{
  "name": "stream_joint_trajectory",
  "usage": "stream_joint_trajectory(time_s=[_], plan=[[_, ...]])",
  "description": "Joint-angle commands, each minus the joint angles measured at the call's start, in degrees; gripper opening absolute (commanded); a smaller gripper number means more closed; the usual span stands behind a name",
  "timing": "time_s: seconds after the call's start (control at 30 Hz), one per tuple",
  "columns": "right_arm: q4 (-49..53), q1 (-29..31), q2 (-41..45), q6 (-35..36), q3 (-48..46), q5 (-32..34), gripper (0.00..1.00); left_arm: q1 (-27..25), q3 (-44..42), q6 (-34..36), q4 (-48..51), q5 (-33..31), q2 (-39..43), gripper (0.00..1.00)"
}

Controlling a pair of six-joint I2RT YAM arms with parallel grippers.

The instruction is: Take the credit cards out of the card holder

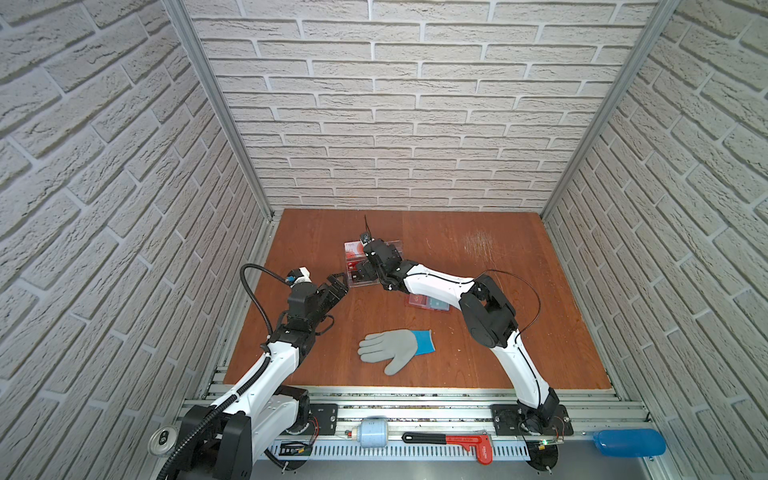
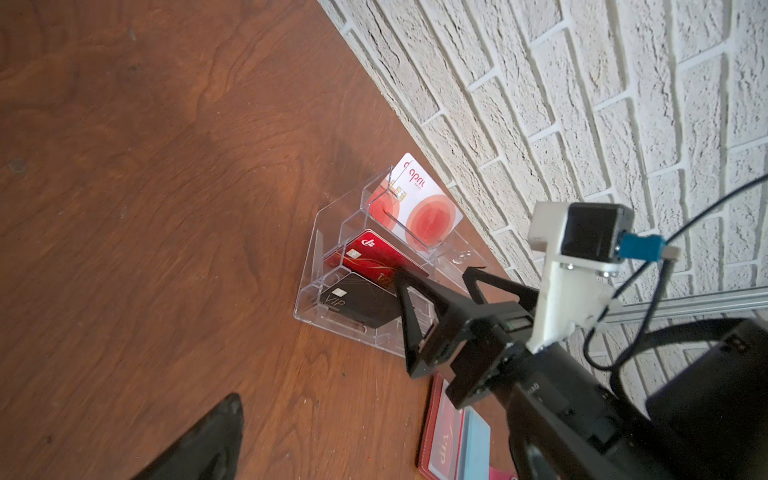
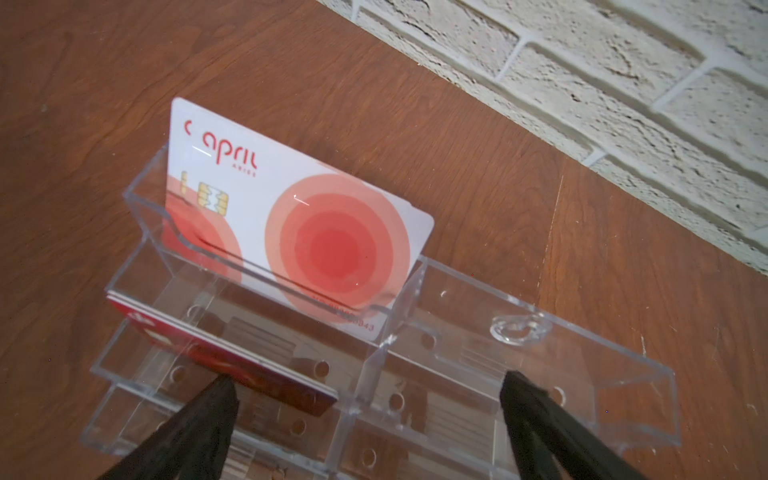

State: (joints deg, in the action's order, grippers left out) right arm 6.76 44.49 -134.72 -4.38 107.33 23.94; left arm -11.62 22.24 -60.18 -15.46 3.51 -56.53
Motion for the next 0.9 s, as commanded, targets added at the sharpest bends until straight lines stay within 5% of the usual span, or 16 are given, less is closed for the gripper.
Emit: stream_joint_trajectory(time_s=[0.0,0.43,0.87], plan=[[0.70,0.24,-0.51,-1.79,1.68,2.20,1.00,0.52,-0.61,0.83,-4.51,1.29,0.03,0.98],[-2.22,0.26,2.75,-2.57,-2.01,0.63,1.00,0.47,-0.35,1.37,-5.62,4.08,-1.89,0.98],[-6.43,-0.22,24.88,-6.55,-24.28,4.02,1.00,-0.63,2.34,4.16,-5.80,6.69,-3.37,0.98]])
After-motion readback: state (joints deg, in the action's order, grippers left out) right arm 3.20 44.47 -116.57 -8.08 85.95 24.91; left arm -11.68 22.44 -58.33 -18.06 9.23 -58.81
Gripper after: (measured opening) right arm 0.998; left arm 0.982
